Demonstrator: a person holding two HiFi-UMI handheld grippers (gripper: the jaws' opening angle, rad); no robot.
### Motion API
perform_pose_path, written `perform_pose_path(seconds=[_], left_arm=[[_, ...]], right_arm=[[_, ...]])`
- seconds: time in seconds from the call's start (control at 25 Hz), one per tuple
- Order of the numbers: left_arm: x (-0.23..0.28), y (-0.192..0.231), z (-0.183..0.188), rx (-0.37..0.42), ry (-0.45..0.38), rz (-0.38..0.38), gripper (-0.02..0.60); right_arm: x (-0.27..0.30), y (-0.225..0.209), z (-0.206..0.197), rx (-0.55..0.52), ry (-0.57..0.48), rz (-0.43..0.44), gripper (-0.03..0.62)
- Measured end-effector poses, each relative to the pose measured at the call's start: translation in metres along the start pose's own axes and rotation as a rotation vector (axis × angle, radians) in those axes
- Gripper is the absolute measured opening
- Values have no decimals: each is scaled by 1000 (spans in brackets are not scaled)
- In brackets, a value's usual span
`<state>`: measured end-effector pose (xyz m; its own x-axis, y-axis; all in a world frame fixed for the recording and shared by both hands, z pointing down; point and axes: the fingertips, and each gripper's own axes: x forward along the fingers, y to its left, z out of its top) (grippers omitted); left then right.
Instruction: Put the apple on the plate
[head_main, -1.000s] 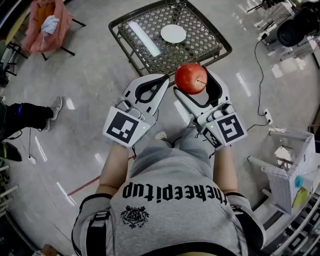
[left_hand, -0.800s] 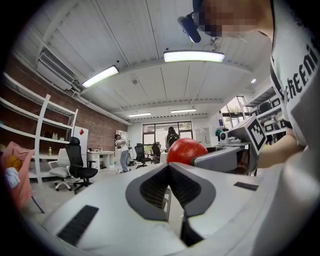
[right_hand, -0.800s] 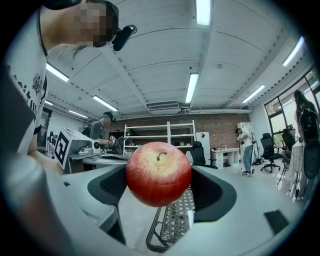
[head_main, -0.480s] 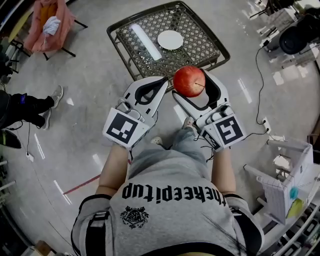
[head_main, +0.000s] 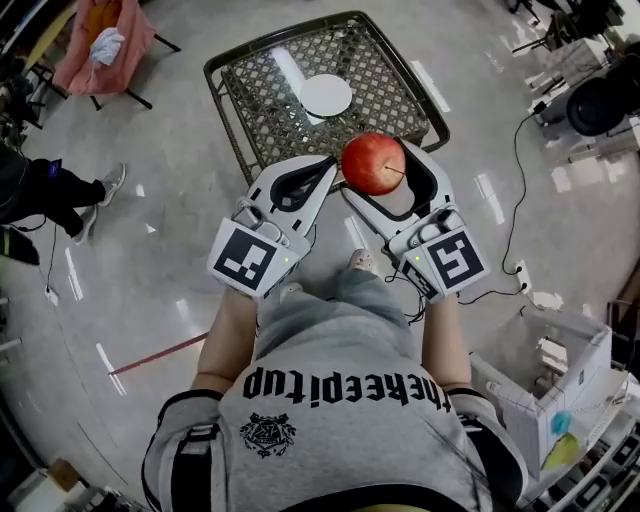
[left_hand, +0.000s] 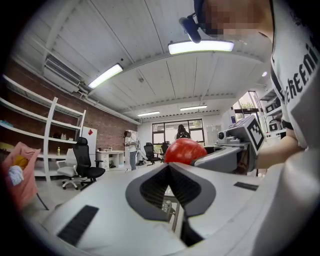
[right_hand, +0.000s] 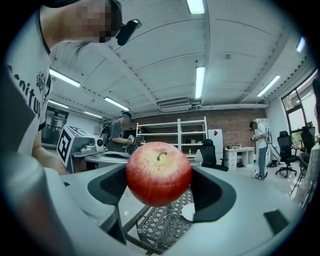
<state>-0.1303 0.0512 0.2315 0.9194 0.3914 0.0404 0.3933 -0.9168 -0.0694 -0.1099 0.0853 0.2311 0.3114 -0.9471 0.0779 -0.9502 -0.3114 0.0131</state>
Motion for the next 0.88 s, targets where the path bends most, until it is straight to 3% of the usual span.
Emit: perform_pose_path(seconds=[0.6,0.88], left_arm=[[66,-16,-8,-57,70,110,21],[90,-22,-6,-41,81,169,21]], right_arm=[[-12,-66,-9,5,8,126,407],[-16,-91,-11,7,-3,193,407]])
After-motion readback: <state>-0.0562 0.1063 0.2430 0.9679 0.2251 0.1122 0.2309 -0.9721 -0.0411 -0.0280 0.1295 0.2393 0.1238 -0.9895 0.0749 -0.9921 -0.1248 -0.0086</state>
